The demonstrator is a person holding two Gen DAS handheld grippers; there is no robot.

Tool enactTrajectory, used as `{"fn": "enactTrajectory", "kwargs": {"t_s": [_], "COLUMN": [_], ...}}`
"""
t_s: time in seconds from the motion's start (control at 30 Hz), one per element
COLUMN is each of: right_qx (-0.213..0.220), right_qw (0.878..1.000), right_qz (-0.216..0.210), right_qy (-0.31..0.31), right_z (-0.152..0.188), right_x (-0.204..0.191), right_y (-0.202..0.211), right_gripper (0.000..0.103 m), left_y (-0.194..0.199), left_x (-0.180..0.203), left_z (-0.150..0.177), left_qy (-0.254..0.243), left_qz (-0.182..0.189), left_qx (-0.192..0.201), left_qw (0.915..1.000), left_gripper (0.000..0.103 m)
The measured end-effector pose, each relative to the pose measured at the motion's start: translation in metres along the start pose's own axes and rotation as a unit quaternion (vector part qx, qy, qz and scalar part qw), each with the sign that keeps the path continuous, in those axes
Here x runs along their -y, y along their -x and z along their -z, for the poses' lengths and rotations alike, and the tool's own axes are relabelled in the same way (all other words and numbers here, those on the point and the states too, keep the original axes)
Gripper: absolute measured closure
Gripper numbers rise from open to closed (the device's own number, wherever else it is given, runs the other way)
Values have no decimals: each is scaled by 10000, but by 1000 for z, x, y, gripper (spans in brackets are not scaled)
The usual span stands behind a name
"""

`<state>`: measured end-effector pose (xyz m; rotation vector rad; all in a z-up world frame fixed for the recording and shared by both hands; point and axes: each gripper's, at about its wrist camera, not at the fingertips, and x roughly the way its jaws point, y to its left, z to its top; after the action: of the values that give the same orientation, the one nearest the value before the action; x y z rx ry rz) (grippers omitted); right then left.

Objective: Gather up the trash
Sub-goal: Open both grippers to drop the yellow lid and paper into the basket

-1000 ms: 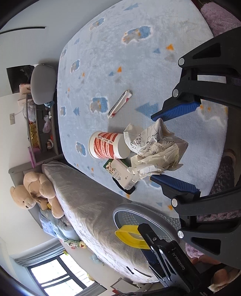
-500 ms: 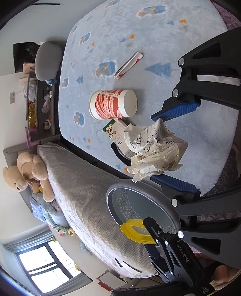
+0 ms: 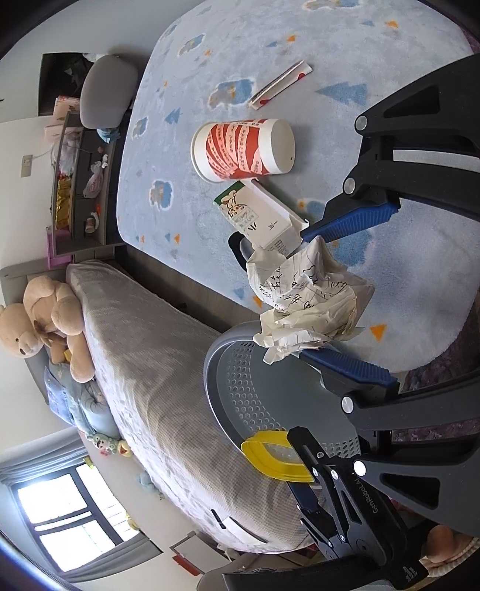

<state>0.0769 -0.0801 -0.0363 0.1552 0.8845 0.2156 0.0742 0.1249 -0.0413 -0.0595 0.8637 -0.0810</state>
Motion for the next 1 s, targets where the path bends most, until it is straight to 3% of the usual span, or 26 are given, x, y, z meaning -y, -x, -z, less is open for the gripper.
{"fn": "enactTrajectory", "kwargs": {"t_s": [1.0], "right_qx": [-137], "right_qw": [9981], "right_qz": [-341], "right_qy": [488], "right_z": [-28], "right_x": [-63], "right_y": [-50], "right_gripper": [45], "left_y": [-24], "left_x": [-71], "left_z": [-16], "left_qy": [289], "left_qz": [-351], "left_qx": [-4], "left_qw": [9990], "left_gripper": [32]}}
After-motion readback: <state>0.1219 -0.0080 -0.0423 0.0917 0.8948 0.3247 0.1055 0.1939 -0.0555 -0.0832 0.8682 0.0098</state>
